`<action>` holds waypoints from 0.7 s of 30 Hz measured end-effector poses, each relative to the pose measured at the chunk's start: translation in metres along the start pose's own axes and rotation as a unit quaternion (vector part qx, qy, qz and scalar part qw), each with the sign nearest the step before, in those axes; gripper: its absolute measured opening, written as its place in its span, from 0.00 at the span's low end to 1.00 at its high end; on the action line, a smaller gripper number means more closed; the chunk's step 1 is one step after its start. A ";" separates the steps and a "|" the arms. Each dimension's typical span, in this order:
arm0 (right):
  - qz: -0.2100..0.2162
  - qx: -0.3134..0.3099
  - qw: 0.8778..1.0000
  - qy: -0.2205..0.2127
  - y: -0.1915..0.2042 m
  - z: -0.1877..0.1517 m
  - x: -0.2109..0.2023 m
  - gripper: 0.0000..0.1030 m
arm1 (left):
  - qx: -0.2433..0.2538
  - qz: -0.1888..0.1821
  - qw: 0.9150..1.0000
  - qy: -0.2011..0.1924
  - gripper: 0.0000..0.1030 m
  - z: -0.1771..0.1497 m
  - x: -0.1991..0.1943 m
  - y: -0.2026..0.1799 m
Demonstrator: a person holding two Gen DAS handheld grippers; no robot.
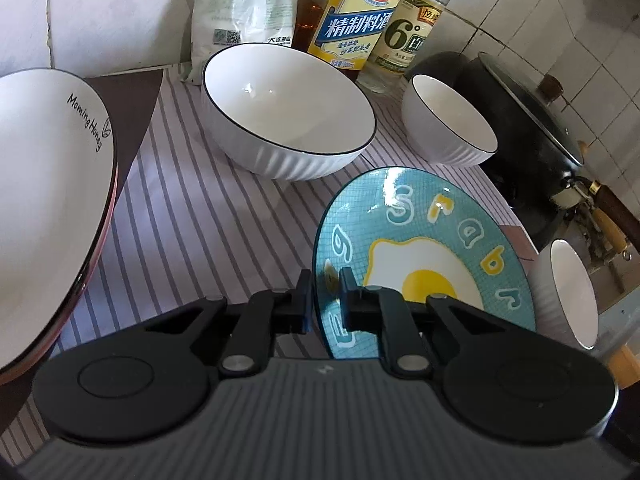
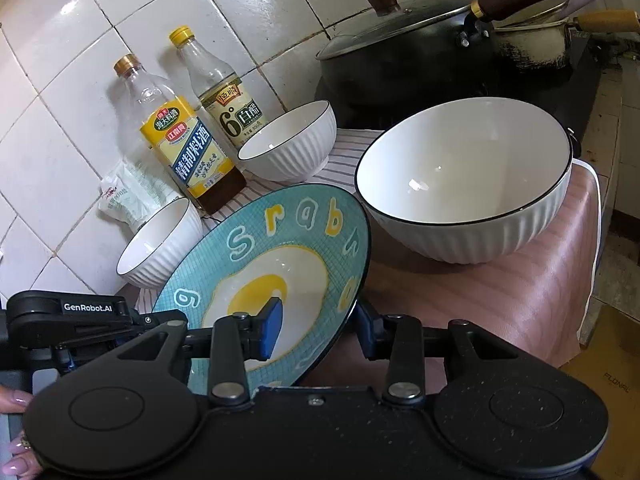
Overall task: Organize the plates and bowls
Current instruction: 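Lift the blue Egg plate and carry it toward the stacked dishes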
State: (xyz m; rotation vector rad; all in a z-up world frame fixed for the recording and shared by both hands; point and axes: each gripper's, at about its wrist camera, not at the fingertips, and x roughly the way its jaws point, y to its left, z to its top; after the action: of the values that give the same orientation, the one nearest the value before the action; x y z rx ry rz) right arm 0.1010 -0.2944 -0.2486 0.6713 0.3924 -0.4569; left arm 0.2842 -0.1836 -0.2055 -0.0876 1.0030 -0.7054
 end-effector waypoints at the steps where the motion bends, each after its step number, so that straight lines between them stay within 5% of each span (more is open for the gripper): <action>1: 0.001 0.000 1.000 -0.001 -0.001 0.000 0.000 0.43 | -0.005 -0.003 1.000 0.001 0.12 0.000 0.001 0.002; 12: 0.026 -0.002 1.000 -0.009 -0.010 0.000 -0.001 0.42 | -0.045 -0.032 0.998 0.013 0.11 0.001 0.004 0.013; 15: 0.008 -0.012 1.000 -0.010 -0.009 -0.001 -0.001 0.23 | -0.045 -0.033 0.998 0.015 0.10 0.002 0.004 0.013; 21: -0.009 -0.046 0.999 0.016 -0.001 0.007 -0.001 0.23 | 0.002 -0.012 1.000 0.012 0.10 0.003 -0.005 0.002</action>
State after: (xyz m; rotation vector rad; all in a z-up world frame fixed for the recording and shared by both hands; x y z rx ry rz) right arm 0.1013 -0.2997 -0.2436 0.5871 0.4468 -0.4438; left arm 0.2862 -0.1804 -0.2008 -0.0879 1.0260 -0.7308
